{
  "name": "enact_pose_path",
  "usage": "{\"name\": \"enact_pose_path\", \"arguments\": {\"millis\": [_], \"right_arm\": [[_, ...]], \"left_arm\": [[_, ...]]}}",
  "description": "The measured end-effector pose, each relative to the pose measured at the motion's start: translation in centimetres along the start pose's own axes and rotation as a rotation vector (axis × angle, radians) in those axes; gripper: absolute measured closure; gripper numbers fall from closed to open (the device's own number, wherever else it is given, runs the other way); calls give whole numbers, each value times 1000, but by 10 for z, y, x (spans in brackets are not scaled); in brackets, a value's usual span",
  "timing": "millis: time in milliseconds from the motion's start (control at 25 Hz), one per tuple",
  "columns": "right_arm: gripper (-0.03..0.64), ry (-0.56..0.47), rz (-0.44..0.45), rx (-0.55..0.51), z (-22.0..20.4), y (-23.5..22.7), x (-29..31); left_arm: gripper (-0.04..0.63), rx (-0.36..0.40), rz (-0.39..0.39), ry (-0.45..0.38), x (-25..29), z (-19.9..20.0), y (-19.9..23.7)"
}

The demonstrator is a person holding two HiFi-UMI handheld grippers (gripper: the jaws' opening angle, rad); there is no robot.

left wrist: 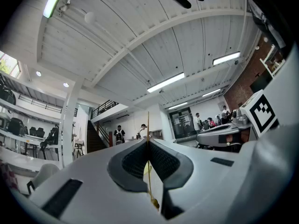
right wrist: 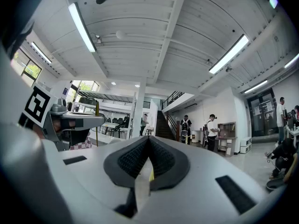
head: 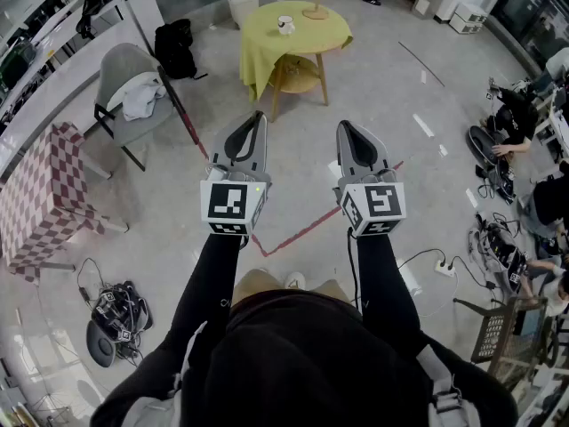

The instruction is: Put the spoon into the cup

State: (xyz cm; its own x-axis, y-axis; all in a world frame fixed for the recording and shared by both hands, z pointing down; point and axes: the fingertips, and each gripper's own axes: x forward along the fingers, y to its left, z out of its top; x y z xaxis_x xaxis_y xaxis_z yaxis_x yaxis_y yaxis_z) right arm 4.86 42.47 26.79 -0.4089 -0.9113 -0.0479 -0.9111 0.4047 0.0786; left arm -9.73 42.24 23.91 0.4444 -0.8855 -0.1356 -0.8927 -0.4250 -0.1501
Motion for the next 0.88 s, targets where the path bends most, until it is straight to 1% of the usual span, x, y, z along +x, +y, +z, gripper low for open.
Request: {"name": "enact_pose_path", "arguments": {"millis": [240,360,600,880], "right_arm": [[591,3,5,-2,-2,-4,-2],[591,-9,22,17,-2,-3,-3],[591,-13,18,39,-3,-11,-4],[591,2,46,55,-16,-7,-4]], "left_arm": [[578,1,8,7,1,-1,-2],[578,4,10,4,1,0,-4],[578,10,6,0,3,1,-8],[578,23,8,9,1,-3,-8]]}}
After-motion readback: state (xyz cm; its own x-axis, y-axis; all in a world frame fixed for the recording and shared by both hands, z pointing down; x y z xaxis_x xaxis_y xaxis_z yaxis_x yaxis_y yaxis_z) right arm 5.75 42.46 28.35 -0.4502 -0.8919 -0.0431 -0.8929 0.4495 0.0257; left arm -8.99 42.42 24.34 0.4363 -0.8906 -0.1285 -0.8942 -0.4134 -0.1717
